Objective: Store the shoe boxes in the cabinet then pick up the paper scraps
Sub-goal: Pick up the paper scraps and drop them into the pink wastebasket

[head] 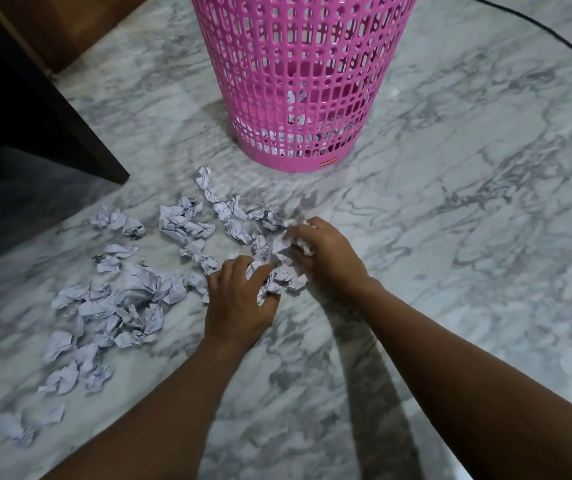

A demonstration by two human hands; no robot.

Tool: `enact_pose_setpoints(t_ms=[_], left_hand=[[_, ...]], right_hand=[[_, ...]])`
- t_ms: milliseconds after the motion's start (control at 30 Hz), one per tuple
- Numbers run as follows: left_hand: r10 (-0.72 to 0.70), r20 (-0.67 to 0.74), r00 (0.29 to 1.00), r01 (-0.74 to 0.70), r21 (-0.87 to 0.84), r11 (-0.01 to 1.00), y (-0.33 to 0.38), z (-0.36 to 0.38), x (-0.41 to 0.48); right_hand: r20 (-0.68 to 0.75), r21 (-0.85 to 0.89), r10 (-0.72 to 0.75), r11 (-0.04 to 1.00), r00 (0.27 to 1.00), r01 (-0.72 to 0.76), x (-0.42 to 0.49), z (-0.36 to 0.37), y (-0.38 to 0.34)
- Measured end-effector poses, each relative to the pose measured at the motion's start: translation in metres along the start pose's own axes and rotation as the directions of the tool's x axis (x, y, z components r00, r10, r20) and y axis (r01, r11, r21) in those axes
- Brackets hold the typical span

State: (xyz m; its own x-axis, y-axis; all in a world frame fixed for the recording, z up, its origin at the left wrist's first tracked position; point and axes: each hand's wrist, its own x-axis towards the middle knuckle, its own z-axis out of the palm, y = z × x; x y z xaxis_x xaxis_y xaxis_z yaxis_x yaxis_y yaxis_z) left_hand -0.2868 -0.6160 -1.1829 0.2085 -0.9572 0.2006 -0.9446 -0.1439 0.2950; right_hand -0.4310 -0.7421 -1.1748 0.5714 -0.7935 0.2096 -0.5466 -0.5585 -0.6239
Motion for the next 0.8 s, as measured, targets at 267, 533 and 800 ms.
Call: enact_pose_setpoints(t_ms=[267, 533, 800], left_hand=[[-0.003, -0.008, 1.0, 0.003, 0.001, 1.0, 0.0, 0.002, 0.002], [0.023, 0.0, 1.0, -0.022, -0.027, 0.999, -0.001, 0.0, 0.001], [0.037, 0.046, 0.998, -0.032, -0.104, 0.994, -0.006, -0.001, 0.0]], right_hand=[[-0.063, 0.186, 0.093, 0.979, 0.994, -0.08, -0.031, -0.01, -0.018], [-0.002, -0.004, -0.21, 0.978, 0.978, 0.21, -0.055, 0.008, -0.015], [0.063, 0.006, -0.155, 0.988, 0.986, 0.155, -0.052, 0.018, -0.013]])
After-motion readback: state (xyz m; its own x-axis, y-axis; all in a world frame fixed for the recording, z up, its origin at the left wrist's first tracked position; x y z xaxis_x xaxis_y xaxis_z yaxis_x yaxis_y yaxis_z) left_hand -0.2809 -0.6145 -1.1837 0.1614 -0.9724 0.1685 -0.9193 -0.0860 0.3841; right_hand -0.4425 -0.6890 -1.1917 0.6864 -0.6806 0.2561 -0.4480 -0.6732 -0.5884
